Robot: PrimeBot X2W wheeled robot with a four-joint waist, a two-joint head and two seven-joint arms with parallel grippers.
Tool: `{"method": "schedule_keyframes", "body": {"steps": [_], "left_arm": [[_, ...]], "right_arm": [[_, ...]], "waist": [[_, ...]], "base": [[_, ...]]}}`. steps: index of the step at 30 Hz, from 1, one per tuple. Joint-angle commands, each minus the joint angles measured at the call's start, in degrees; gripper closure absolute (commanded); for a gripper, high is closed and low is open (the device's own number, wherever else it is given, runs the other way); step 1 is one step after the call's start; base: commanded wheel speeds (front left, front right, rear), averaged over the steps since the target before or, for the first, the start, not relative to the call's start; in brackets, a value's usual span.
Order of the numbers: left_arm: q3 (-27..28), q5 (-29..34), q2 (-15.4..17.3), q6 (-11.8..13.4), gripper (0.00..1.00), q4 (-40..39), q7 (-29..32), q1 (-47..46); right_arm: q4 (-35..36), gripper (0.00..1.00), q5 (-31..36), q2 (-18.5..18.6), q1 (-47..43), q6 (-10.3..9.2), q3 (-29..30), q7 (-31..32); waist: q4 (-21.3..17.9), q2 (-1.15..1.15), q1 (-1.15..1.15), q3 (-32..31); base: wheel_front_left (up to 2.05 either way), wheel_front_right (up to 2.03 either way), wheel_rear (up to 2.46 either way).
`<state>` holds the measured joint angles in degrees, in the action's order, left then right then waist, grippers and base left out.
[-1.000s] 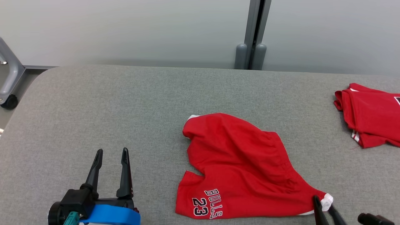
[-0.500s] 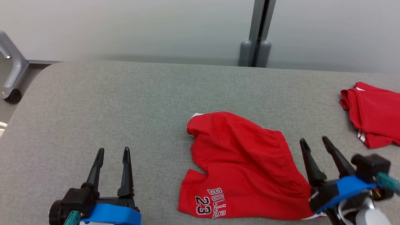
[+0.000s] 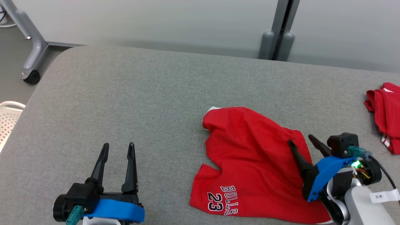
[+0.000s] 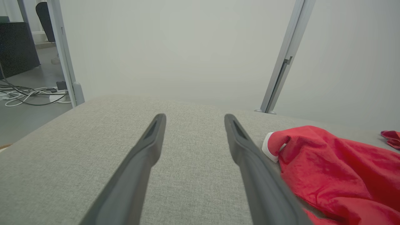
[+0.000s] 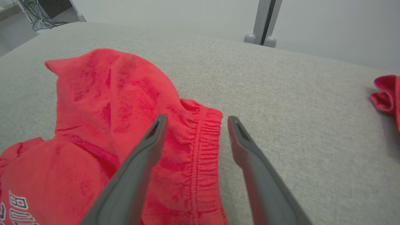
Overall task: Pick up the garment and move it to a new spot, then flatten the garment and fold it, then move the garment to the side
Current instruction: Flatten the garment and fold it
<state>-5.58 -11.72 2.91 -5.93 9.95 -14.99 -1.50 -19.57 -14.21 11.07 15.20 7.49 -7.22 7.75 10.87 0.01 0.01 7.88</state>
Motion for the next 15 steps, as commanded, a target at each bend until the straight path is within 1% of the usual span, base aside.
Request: {"method": "schedule_keyframes", "body": {"steps": [1, 7, 8, 9, 11, 15], "left_arm": [[0.1, -0.2, 0.0, 0.0, 0.00, 0.0, -0.3, -1.0], [-0.7, -0.4, 0.0, 0.0, 0.00, 0.0, -0.3, -1.4], [-0.8, -0.4, 0.0, 0.0, 0.00, 0.1, -0.3, -1.5], [-0.9, -0.5, 0.0, 0.0, 0.00, 0.1, -0.3, -1.6], [-1.2, -0.6, 0.0, 0.0, 0.00, 0.2, -0.3, -1.9], [-1.6, -0.8, 0.0, 0.2, 0.00, 0.1, -0.3, -2.6]], "right_arm": [[-0.9, 0.00, 0.1, 0.1, 0.9, 0.02, -0.2, 0.3], [-6.9, 0.00, -0.2, 0.1, 3.1, 0.02, -1.1, -0.7], [-7.6, 0.65, -0.4, -0.1, 3.7, 0.02, -1.4, -1.1], [-8.3, 1.00, -0.8, -0.2, 4.3, 0.02, -1.6, -1.5], [-10.0, 1.00, -1.0, -0.1, 5.9, 0.02, -1.5, -2.1], [-13.0, 1.00, -1.9, -0.7, 10.5, 0.02, 1.6, -4.5]], "waist": [[0.4, -0.01, -0.01, 0.3], [1.6, -0.01, -0.01, 1.1], [1.8, -0.01, -0.01, 1.2], [1.9, -0.01, -0.01, 1.3], [2.2, -0.01, -0.01, 1.5], [2.8, -0.01, -0.01, 2.4]], "base": [[0.00, 0.00, 0.00], [0.00, 0.00, 0.00], [0.00, 0.00, 0.00], [0.00, 0.00, 0.00], [0.00, 0.00, 0.00], [0.00, 0.00, 0.00]]}}
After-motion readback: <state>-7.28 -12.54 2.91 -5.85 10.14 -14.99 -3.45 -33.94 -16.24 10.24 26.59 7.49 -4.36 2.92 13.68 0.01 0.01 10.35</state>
